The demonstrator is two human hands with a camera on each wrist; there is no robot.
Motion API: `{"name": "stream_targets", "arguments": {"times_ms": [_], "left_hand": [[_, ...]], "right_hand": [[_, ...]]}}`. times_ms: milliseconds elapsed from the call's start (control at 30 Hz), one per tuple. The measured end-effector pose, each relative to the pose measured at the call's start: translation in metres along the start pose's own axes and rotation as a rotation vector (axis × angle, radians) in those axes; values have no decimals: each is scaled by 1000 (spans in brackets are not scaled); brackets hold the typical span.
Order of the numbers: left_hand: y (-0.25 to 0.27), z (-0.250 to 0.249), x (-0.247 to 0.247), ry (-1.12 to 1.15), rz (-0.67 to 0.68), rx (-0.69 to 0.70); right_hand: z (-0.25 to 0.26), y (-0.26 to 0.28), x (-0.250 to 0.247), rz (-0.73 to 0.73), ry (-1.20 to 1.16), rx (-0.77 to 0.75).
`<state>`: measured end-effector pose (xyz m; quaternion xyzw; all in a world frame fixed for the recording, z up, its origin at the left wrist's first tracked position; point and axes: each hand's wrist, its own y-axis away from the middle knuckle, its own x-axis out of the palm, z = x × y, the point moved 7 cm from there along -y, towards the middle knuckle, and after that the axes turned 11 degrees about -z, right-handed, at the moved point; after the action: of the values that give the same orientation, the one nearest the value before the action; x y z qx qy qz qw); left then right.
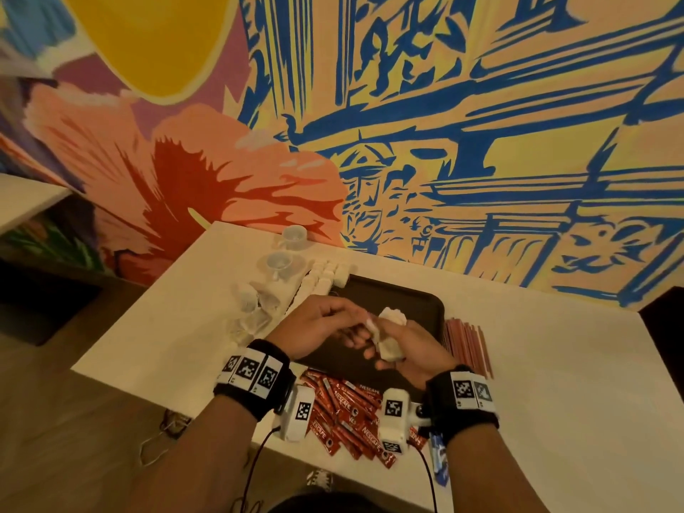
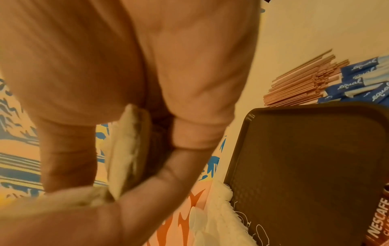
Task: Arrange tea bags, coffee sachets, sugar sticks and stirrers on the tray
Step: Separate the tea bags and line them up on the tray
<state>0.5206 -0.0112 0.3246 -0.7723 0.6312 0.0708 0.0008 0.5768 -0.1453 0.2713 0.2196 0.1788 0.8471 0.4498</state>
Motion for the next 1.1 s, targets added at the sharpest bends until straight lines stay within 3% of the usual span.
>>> {"name": "stream_targets", "arguments": {"times_ms": [367, 500, 633, 933, 1100], "left_hand": [[1, 0, -20, -52, -186, -27], [-4, -1, -29, -62, -262, -20], [-9, -3, -30, -132, -226, 4], [-28, -1, -43, -212, -223, 59], [-47, 1, -52, -198, -218, 67]], "right_hand": [[13, 4, -8, 48, -158, -97], [15, 1, -1, 76, -63, -132], [19, -5, 14, 108, 62, -149], [34, -31, 7, -128, 383, -419], [48, -45, 8, -198, 425, -497]]}}
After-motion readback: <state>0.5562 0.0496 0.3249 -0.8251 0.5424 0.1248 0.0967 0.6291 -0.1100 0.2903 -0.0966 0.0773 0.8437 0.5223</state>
